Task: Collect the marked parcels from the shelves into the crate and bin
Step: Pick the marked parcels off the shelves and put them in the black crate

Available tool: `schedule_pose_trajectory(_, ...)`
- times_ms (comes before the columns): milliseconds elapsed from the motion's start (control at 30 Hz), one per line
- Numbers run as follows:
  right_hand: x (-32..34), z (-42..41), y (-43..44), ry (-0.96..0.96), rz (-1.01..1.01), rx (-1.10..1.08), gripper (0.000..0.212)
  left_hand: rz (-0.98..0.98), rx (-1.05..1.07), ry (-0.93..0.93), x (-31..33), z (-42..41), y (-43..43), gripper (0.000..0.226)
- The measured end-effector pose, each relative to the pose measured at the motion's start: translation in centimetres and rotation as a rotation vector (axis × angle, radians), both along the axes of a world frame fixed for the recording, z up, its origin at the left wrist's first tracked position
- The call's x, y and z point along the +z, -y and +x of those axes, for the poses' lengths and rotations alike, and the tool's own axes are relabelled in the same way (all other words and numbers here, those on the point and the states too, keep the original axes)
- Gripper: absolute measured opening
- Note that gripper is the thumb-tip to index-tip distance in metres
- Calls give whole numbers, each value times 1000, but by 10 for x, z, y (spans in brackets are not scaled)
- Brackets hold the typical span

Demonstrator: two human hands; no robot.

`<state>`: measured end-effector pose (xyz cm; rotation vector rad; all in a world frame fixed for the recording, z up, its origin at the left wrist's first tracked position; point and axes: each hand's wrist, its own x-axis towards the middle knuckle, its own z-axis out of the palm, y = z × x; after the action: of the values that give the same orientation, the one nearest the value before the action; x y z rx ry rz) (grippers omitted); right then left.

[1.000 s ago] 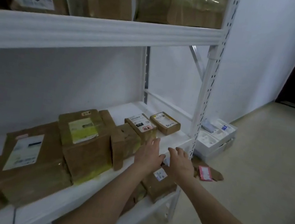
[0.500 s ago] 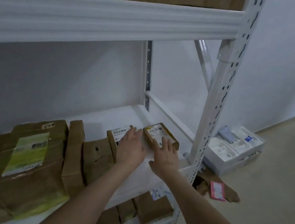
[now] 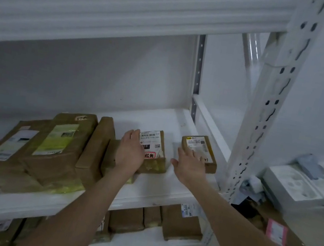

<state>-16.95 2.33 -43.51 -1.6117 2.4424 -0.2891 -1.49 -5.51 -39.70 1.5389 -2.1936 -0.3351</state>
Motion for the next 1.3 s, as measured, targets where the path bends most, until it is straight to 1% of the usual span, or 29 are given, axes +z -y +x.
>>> schedule_pose_trajectory(67, 12, 15, 14, 80, -71, 96, 68, 19, 25, -16, -1, 5, 0, 48)
schedule_pose_trajectory(100, 16, 23, 21, 80, -67, 155, 76, 26, 31, -7, -3, 8, -1, 49)
schedule_pose_trajectory(167, 17, 37, 33, 41, 2, 217, 89, 46, 18, 50, -7, 15, -1, 50)
schedule_pose_trajectory(200, 16, 40, 38, 23, 44, 216, 92, 69, 0, 88, -9, 18, -1, 52)
schedule_pose_trajectory(233, 14, 40, 41, 11, 83, 209, 92, 102, -23, 131, -10, 22, -2, 53)
schedule_pose_trajectory(300, 11, 40, 43, -3, 130, 195, 81, 183, -56, 268, -15, 29, -3, 61)
schedule_pose_trajectory(367, 8, 39, 43, -12, 132, 164, 69, 231, -62, 436, -20, 35, -4, 71)
schedule_pose_trajectory(400, 8, 38, 43, -12, 131, 154, 67, 236, -59, 495, -23, 37, -5, 72)
schedule_pose_trajectory(500, 7, 33, 39, 3, 124, 146, 64, 191, -62, 552, -25, 38, -6, 59)
schedule_pose_trajectory(600, 6, 27, 34, -6, 106, 129, 60, 163, -87, 553, -21, 33, -7, 55)
schedule_pose_trajectory(667, 6, 24, 31, -7, 109, 119, 56, 192, -74, 508, -18, 27, -6, 50)
schedule_pose_trajectory(733, 9, 22, 28, 41, 97, 99, 50, 212, -37, 432, -14, 21, -8, 47)
schedule_pose_trajectory(833, 15, 23, 28, 112, 51, 66, 47, 63, -66, 339, -7, 10, -14, 54)
schedule_pose_trajectory(900, 19, 26, 30, 212, -5, 10, 47, 36, -104, 256, -4, 4, -17, 57)
schedule_pose_trajectory(933, 20, 28, 32, 280, -36, -26, 46, 77, -99, 196, -3, 1, -17, 54)
schedule_pose_trajectory(1000, 20, 30, 34, 426, -77, -96, 38, 225, -60, 18, -4, -5, -17, 46)
schedule_pose_trajectory(1067, 20, 30, 34, 553, -80, -171, 32, 362, -26, -149, -3, -8, -21, 41)
schedule_pose_trajectory(1100, 20, 29, 34, 608, -81, -202, 32, 395, -19, -203, -1, -8, -23, 39)
schedule_pose_trajectory(1300, 11, 19, 30, 916, -107, -327, 25, 536, 9, -363, 8, -4, -19, 42)
